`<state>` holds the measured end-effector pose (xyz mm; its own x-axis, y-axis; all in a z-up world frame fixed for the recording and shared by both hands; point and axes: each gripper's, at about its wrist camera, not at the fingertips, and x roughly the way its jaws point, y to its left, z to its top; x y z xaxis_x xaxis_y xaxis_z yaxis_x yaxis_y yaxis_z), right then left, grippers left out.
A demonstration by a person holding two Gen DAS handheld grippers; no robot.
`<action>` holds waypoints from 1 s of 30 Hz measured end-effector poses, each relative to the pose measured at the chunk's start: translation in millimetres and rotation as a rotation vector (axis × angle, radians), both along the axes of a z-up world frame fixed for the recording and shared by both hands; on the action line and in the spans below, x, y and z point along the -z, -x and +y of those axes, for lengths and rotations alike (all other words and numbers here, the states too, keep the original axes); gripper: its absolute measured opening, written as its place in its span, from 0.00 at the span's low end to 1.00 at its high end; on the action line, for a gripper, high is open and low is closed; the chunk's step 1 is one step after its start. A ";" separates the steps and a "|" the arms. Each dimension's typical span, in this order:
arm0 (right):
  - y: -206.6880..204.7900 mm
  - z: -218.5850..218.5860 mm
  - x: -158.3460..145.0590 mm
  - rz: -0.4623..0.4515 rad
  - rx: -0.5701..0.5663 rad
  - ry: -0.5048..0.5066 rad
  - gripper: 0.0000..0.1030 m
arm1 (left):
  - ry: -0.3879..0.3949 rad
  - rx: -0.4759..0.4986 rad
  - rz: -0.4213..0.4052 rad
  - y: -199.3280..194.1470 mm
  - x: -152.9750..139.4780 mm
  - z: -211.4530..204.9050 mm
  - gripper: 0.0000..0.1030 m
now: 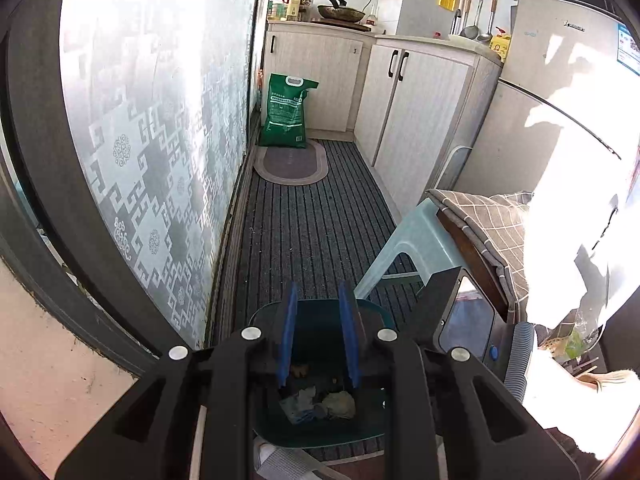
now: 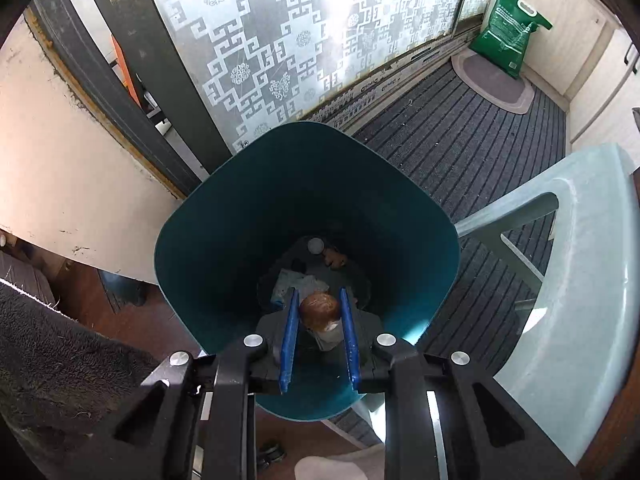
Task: Collect trash
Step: 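Open both tools to drop the cup and nut into the bin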
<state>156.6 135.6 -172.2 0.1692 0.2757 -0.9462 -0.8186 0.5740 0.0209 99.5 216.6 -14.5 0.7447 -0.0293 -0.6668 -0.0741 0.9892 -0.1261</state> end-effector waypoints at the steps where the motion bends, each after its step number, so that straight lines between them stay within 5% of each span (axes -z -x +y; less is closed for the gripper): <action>1: 1.7 0.7 2.4 0.001 -0.003 0.003 0.28 | -0.003 0.003 -0.003 0.6 -0.9 -1.6 0.23; 3: 2.5 -0.1 3.1 0.000 0.003 -0.001 0.39 | -0.003 0.007 -0.008 1.5 -2.6 -3.2 0.23; 16: 16.5 -23.1 -51.2 -0.088 0.014 -0.124 0.29 | -0.004 0.001 -0.037 14.1 -16.0 -8.5 0.27; 30: 41.3 -128.4 -153.2 -0.347 0.208 -0.325 0.29 | -0.125 -0.002 -0.075 41.9 -9.3 -55.0 0.67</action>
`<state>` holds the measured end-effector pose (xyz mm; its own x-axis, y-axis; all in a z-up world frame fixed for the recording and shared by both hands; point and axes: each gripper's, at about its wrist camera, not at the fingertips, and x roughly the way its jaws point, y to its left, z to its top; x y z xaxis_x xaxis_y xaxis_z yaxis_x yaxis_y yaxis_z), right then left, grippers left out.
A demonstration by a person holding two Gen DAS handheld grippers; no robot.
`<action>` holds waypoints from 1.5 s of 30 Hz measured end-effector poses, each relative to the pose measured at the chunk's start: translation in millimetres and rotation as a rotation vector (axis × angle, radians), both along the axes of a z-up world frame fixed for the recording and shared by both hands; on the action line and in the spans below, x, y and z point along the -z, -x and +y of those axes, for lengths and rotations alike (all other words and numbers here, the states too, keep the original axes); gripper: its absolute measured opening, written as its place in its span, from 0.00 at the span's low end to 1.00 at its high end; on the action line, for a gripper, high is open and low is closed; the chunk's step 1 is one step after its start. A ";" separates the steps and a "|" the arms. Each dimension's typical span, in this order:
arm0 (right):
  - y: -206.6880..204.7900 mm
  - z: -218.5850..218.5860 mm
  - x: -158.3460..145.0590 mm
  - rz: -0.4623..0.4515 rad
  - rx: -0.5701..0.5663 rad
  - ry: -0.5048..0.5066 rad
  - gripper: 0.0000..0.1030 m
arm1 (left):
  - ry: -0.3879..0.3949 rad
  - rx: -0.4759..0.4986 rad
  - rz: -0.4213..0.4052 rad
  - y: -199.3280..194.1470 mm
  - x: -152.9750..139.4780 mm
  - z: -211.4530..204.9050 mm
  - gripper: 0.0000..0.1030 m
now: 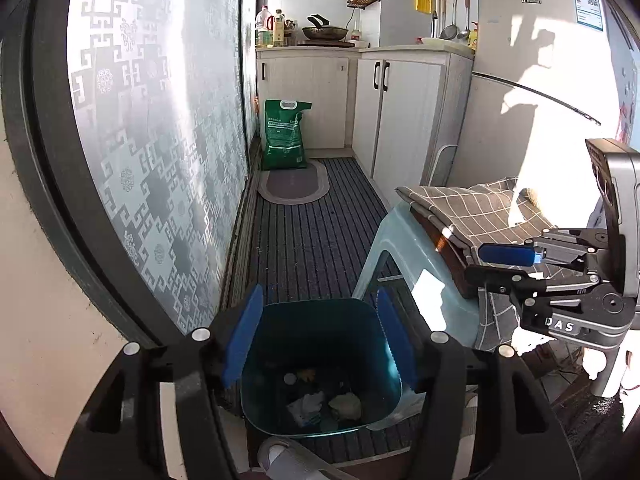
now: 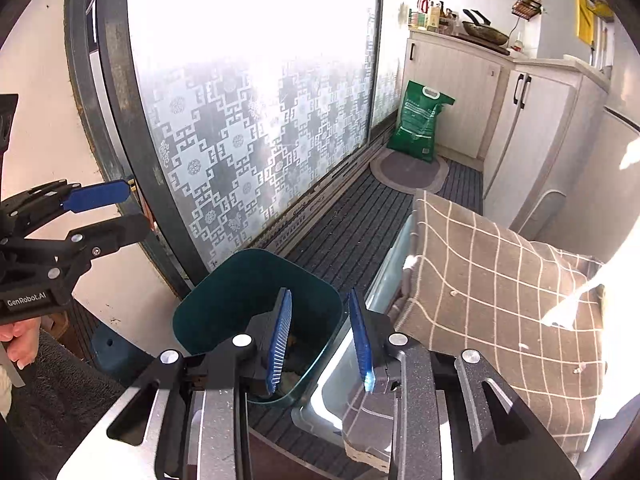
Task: Collect trash
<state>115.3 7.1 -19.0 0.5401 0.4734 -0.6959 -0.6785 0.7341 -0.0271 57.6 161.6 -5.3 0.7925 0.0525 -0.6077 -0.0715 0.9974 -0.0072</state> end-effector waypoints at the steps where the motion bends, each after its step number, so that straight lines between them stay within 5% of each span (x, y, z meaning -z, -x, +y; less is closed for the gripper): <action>1: 0.6 -10.2 -4.0 0.002 0.012 -0.020 0.31 | -0.006 -0.004 -0.004 1.8 0.4 -2.6 0.70; 6: 11.9 -53.4 -16.8 -0.034 0.082 -0.084 0.53 | -0.007 -0.009 -0.039 11.8 -0.3 -14.3 0.90; 13: 37.7 -89.5 -24.2 -0.108 0.149 -0.095 0.87 | 0.004 0.007 -0.107 26.4 -2.5 -29.4 0.97; 20: 50.0 -104.6 -22.7 -0.114 0.161 -0.090 0.96 | 0.006 0.014 -0.105 32.1 -0.4 -39.8 0.97; 45: 58.7 -104.3 -12.8 -0.079 0.120 -0.075 0.97 | 0.038 -0.092 -0.040 40.1 17.4 -38.0 0.97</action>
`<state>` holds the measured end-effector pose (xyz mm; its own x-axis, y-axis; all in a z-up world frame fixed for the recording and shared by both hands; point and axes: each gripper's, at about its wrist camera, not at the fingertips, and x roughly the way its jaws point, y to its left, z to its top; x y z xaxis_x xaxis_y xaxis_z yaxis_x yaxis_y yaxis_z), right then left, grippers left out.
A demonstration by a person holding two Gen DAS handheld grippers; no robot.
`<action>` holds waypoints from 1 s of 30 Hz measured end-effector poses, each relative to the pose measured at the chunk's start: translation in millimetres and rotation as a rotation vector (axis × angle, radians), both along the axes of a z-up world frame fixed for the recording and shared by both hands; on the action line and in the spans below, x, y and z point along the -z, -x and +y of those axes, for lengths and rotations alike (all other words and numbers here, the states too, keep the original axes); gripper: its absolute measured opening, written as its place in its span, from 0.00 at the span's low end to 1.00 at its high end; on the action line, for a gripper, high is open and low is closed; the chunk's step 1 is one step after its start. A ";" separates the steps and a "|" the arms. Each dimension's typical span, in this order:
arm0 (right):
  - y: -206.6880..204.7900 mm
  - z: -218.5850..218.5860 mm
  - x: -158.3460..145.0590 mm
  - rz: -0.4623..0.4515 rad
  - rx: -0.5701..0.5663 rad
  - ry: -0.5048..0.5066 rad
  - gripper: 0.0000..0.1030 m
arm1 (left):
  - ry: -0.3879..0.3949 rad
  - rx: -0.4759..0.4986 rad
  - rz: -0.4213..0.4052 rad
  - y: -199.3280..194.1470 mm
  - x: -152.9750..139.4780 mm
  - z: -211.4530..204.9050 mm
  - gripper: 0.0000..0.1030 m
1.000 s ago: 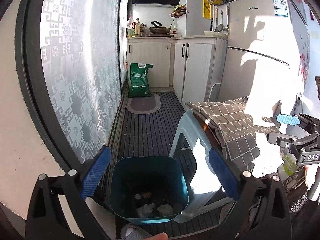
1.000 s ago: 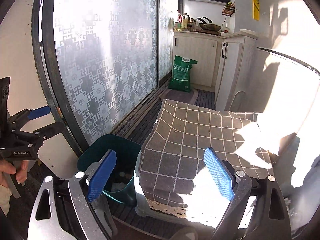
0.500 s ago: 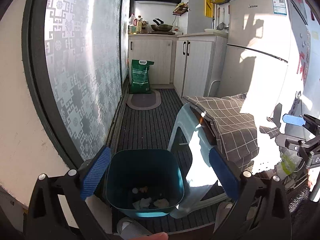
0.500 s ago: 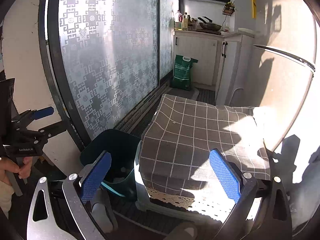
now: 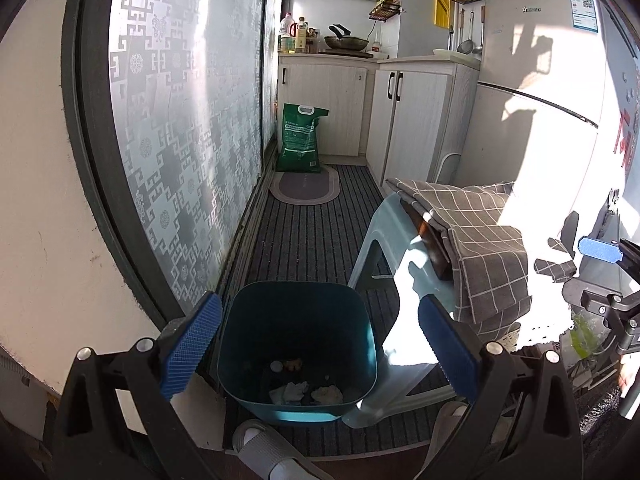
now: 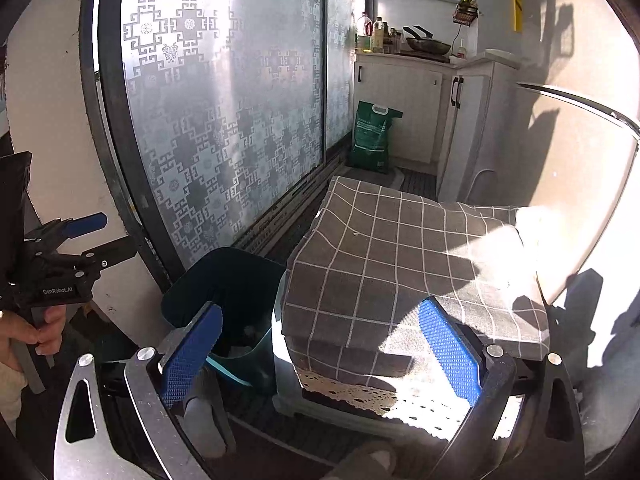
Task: Collect trash
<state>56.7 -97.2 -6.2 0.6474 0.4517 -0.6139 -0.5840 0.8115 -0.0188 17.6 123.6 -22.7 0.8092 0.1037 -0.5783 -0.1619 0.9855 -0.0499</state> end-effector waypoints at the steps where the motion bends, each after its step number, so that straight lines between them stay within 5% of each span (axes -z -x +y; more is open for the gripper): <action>1: 0.1 0.2 0.2 0.000 -0.001 0.001 0.97 | 0.001 -0.002 0.001 -0.2 0.2 0.1 0.97; 30: 0.4 0.0 2.1 0.001 0.000 0.004 0.97 | -0.015 -0.015 -0.012 0.4 -2.4 -2.4 0.97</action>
